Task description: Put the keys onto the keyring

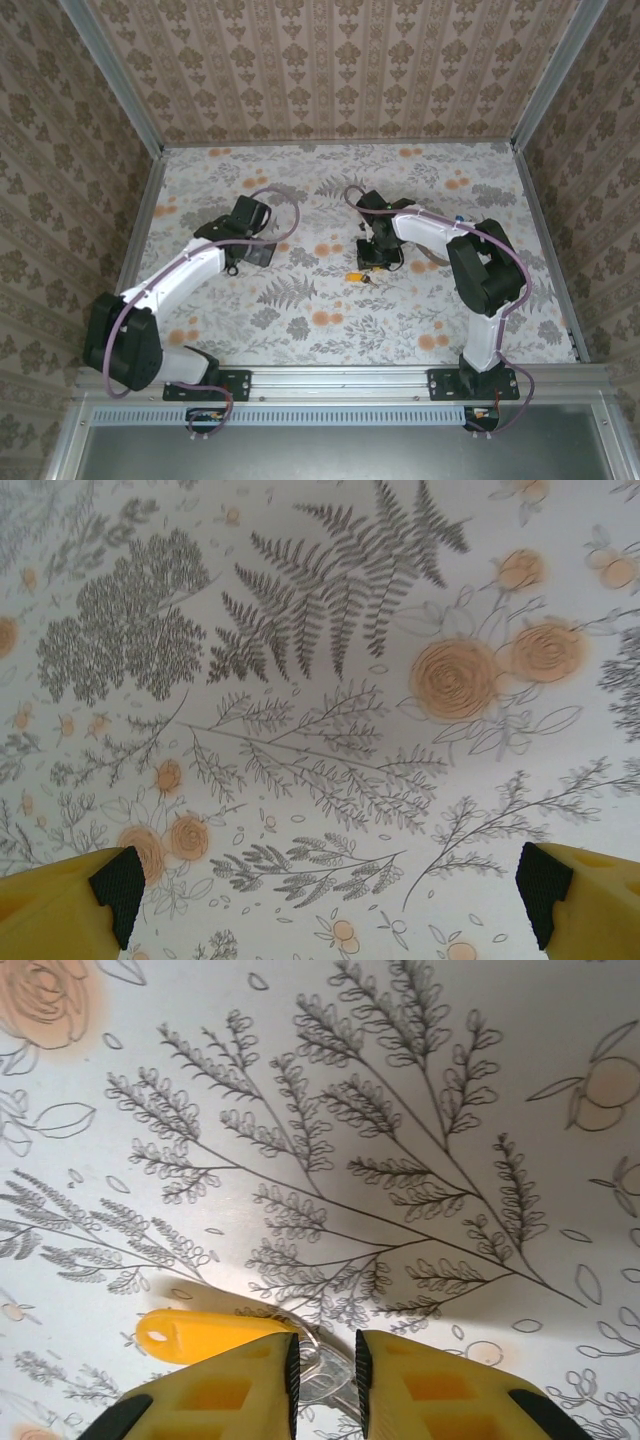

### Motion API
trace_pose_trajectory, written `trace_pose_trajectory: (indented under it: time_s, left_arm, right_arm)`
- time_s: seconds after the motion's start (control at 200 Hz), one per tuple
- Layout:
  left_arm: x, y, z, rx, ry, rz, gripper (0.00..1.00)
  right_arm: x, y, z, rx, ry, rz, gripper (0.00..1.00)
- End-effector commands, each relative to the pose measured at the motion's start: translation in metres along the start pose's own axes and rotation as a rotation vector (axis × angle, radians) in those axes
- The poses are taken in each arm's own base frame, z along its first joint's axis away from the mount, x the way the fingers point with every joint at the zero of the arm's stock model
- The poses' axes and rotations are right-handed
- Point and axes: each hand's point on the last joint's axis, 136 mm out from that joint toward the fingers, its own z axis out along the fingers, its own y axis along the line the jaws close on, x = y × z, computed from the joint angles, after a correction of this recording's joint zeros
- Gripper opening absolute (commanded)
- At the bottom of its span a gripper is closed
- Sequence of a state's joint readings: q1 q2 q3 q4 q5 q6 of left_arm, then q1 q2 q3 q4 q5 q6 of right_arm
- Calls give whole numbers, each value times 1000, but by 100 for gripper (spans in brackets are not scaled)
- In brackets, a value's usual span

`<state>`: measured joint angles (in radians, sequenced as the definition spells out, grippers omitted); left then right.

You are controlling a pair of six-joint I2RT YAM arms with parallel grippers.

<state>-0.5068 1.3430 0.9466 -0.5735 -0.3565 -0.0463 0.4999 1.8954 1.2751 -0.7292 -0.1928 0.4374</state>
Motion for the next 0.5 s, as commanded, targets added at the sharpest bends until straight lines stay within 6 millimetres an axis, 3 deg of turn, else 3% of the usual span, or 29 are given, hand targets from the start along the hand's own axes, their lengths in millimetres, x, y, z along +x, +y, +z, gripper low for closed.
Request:
trace_pose_trajectory:
  time_s: [0.0,0.235,0.345,0.495]
  left_arm:
    - [-8,5,-14,-17,-74,14,100]
    - [-8,2,-13,-3,-84,24,100]
    - [-8,1,-12,0,-75,28,100]
    - [-8,-1,-13,7,-78,31,100]
  right_arm:
    - [3,10,-1,-55,23,-26,25]
    - [10,14,9,-70,57,-33,25]
    - [10,10,13,-47,69,-30,35]
    - [11,9,16,-45,73,-32,35]
